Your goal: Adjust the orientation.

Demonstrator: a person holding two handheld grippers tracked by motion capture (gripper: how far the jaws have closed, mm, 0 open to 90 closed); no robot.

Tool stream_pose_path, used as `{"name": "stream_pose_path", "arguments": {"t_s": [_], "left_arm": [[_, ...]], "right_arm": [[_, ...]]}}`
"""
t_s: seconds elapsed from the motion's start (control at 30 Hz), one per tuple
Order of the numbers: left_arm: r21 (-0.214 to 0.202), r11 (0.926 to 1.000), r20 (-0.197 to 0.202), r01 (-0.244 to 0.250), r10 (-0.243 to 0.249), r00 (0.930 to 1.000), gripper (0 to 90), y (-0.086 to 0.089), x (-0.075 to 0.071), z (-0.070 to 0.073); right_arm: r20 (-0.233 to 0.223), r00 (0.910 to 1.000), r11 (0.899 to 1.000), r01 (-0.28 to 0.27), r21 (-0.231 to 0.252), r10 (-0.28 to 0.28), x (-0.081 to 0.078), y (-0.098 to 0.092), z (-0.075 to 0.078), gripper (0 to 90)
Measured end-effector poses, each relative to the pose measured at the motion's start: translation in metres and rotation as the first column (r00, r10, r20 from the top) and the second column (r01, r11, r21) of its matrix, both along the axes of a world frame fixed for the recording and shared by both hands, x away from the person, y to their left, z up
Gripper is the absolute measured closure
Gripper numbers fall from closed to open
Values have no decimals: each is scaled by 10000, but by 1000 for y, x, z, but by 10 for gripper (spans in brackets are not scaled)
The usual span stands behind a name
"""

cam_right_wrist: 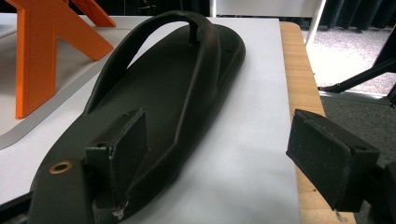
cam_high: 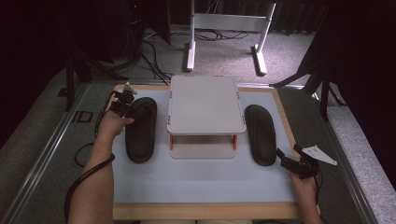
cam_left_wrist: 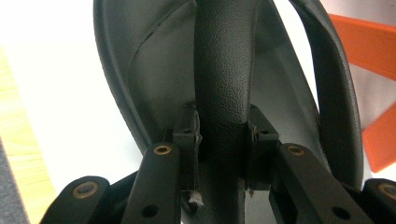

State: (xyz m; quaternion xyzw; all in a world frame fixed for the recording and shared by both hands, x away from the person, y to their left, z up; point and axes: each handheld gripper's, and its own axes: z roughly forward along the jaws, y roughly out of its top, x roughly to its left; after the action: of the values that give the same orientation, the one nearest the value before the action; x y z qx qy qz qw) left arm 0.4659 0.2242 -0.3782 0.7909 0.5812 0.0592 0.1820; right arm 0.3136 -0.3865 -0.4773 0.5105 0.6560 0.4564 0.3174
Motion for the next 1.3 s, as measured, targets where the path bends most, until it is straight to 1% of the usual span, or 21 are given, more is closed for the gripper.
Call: {"name": "stream_pose_path", "arguments": {"t_s": [0.07,0.13,0.2,0.33,0.37,0.43,0.47,0.53,0.6,0.63,0.67,0.7,0.87,0.9,0.97,1.07,1.13,1.2,1.23,1.27,1.3], "left_arm": [[-182,9998,49,80,-79,10000,711,3,-4,6],[-401,9992,112,-52,57,9999,711,6,-7,14],[-400,9991,191,-118,126,9997,712,7,-9,22],[-547,9980,406,-311,333,9986,712,9,-13,40],[-650,9972,436,-369,398,9983,712,9,-14,44],[-693,9968,544,-409,447,9975,712,8,-16,53],[-799,9960,589,-405,453,9972,712,8,-17,57],[-814,9958,690,-428,485,9964,713,6,-18,66],[-908,9953,784,-348,419,9960,715,4,-19,75],[-868,9957,877,-315,391,9954,715,2,-20,80],[-989,9946,929,-304,396,9949,715,1,-20,85],[-954,9951,955,-275,366,9948,715,0,-20,90],[-1032,9941,1245,-320,449,9912,715,-9,-21,111],[-1179,9925,1249,-332,480,9910,715,-11,-21,115],[-1212,9923,1356,-258,423,9899,715,-16,-20,122],[-1254,9921,1439,-24,205,9894,715,-28,-19,133],[-1470,9891,1530,13,214,9880,715,-35,-18,138],[-1370,9905,1488,103,103,9888,715,-45,-17,141],[-1453,9893,1473,124,92,9891,715,-49,-16,142],[-1337,9909,1473,147,52,9891,715,-54,-15,144],[-1184,9926,1453,265,-91,9893,715,-59,-14,145]], "right_arm": [[-6,10000,10000,2,2,-2,0,0,0,195],[0,10000,10000,-5,-2,5,0,0,0,195],[-8,10000,10000,-5,-11,5,0,0,0,195],[36,10000,10000,1,-7,-1,0,0,0,195],[36,10000,10000,2,-11,-2,-1,0,0,190],[81,10000,10000,-49,-28,50,-1,0,0,159],[91,9999,10000,-85,-49,86,-1,0,0,153],[111,9999,9999,-75,-132,76,-1,1,0,154],[93,9999,9998,-82,-182,84,-1,2,0,153],[89,9999,9999,-82,-145,83,-1,2,0,153],[102,9999,9999,-75,-103,76,-1,1,0,153],[115,9999,10000,-70,-71,70,-1,1,0,153],[91,10000,10000,-22,-16,23,-1,0,0,154],[82,10000,10000,-32,-40,33,-1,0,0,154],[101,9999,9999,-59,-85,60,-1,1,0,154],[37,10000,10000,-34,-76,34,0,0,0,153],[22,10000,10000,-13,-79,13,0,0,0,154],[15,10000,10000,-28,-62,29,0,0,0,154],[13,10000,10000,-21,-48,21,0,0,0,154],[6,10000,10000,-21,-45,21,0,0,0,154],[2,10000,10000,-28,-42,28,0,0,0,154]]}}
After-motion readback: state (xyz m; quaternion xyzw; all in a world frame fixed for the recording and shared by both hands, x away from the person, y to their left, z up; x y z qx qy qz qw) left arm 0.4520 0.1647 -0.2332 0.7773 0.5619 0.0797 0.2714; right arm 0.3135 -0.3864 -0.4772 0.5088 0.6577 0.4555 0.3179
